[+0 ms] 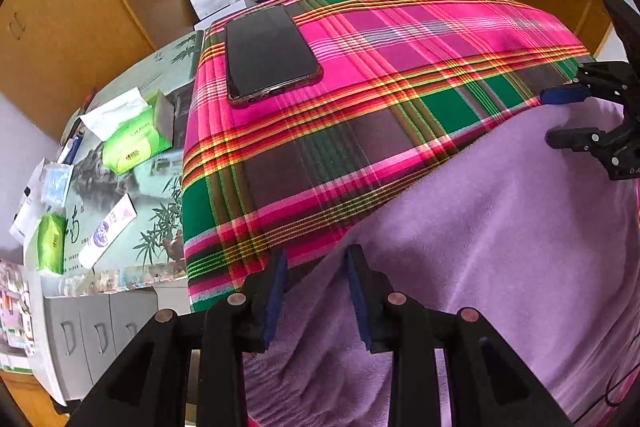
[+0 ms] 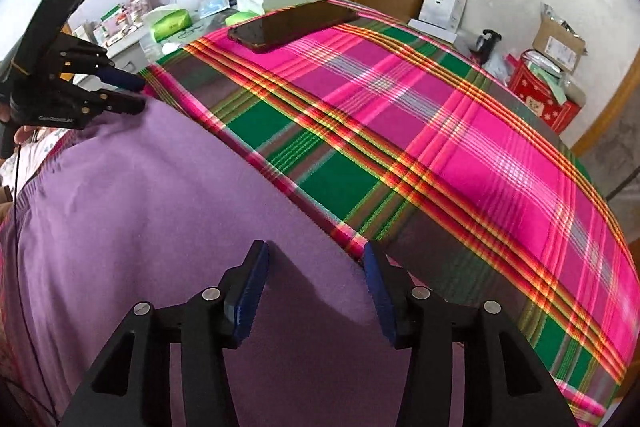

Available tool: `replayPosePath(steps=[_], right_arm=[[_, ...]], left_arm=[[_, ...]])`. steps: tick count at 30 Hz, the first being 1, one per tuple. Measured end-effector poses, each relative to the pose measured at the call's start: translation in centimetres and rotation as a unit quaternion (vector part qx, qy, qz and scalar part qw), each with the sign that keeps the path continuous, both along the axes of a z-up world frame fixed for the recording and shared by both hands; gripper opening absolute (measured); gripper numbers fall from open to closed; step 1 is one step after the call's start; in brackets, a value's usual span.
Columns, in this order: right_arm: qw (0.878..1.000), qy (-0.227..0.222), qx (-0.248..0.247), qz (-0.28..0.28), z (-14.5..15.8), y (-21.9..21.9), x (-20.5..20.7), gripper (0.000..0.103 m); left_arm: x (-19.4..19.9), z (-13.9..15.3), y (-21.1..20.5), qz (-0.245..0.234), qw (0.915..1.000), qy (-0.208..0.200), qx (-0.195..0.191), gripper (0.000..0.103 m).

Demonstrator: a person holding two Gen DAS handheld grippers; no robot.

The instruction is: Fold clothes

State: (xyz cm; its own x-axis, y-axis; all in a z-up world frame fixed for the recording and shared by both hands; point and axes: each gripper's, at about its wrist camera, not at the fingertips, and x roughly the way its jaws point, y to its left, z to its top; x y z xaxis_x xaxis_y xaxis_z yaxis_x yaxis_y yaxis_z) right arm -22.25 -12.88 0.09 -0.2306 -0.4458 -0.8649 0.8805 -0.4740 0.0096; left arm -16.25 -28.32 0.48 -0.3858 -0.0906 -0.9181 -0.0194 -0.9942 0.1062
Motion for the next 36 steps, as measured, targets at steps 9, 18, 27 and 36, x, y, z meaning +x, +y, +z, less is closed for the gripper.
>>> replayPosePath(steps=[9, 18, 27, 36], right_arm=[[1.0, -0.006, -0.019, -0.007, -0.2, 0.6, -0.1, 0.052], [1.0, -0.006, -0.026, -0.009, -0.3, 0.7, -0.1, 0.053], [0.999, 0.002, -0.025, -0.024, -0.3, 0.7, 0.2, 0.053], [0.999, 0.0, -0.029, -0.012, 0.2, 0.9, 1.6, 0.008]], left_arm=[[0.8, -0.1, 0.9, -0.053, 0.9976, 0.029, -0.034, 0.033], [1.5, -0.3, 1.8, -0.107, 0.993, 0.04, -0.029, 0.034], [0.8, -0.3, -0.1, -0.058, 0.9966, 0.033, 0.049, 0.029], [1.3, 0.3, 0.7, -0.039, 0.9975, 0.049, 0.033, 0.004]])
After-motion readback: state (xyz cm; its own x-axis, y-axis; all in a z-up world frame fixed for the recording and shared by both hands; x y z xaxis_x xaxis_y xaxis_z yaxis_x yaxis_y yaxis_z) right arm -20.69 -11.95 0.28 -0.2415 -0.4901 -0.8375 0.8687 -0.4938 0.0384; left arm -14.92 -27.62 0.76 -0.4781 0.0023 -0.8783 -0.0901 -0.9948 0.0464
